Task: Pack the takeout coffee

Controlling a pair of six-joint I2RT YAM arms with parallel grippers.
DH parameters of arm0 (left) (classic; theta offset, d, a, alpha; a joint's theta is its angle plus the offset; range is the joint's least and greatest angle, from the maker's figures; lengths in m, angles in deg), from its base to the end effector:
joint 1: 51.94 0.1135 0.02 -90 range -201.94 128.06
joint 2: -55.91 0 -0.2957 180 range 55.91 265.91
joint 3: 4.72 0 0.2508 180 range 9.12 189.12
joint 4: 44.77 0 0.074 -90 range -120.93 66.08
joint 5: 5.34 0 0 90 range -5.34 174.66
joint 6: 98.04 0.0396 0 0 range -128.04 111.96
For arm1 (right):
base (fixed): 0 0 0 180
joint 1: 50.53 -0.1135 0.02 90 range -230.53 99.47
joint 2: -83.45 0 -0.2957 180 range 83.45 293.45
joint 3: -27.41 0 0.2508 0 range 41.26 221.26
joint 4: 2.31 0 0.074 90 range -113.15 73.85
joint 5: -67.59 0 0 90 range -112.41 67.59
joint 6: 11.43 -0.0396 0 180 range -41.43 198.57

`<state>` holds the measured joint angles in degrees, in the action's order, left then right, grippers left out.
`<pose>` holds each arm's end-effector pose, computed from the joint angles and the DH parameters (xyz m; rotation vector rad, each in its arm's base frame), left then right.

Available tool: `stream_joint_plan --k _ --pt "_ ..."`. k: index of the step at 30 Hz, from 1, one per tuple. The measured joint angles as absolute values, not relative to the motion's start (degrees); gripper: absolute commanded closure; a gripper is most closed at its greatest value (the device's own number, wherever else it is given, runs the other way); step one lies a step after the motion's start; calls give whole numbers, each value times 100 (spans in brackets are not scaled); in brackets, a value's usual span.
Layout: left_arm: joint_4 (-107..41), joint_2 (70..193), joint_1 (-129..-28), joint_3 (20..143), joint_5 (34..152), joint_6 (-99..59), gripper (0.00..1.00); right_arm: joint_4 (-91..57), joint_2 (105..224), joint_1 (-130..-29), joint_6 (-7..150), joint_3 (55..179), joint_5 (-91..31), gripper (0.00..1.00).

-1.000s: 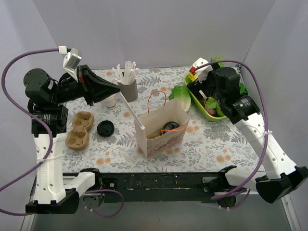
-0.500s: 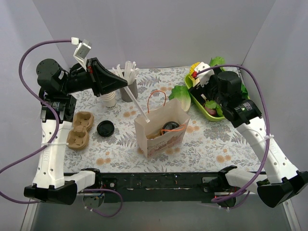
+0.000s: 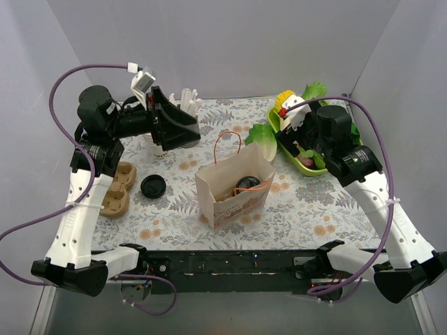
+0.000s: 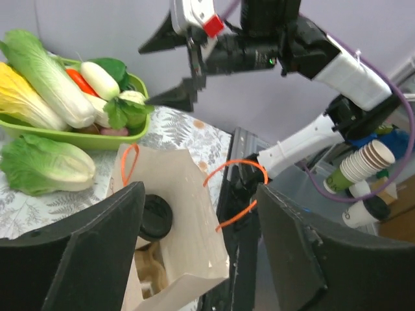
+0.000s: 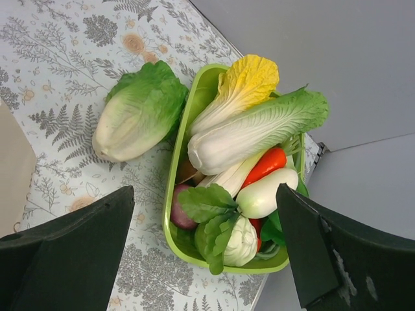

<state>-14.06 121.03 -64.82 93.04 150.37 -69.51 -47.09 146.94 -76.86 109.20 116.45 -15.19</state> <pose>0.1840 -0.0791 0.5201 0.3132 1.8827 -1.8085 0.2005 0.0937 0.4490 -0.8335 1.7155 -0.1709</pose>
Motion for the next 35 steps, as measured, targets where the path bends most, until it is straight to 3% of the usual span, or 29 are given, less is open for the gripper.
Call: stream_joint_plan --k 4,6,13,17,21,29,35 --pt "-816 12475 -6482 10309 14364 -6367 7 -5106 14639 -7684 11019 11731 -1646 2" --pt "-617 12512 -6482 10755 13772 -6026 2 -5461 14643 -7684 11038 11901 -1766 2" --pt "-167 11642 -6478 10443 11582 -5270 2 -6702 14493 -7585 10684 12458 -1917 2" --pt "181 11159 -6373 9671 10388 -4999 2 -7294 14582 -7529 10005 12928 -1136 2" --pt "530 11260 -6275 9352 9435 -4846 2 -7734 15286 -7520 9288 14222 -227 2" --pt "432 12516 -6098 10312 8854 -4918 2 -7133 16355 -7459 9342 16338 756 2" --pt "-298 13043 -6089 10570 8758 -4833 2 -6245 16444 -7459 9504 16471 944 2"
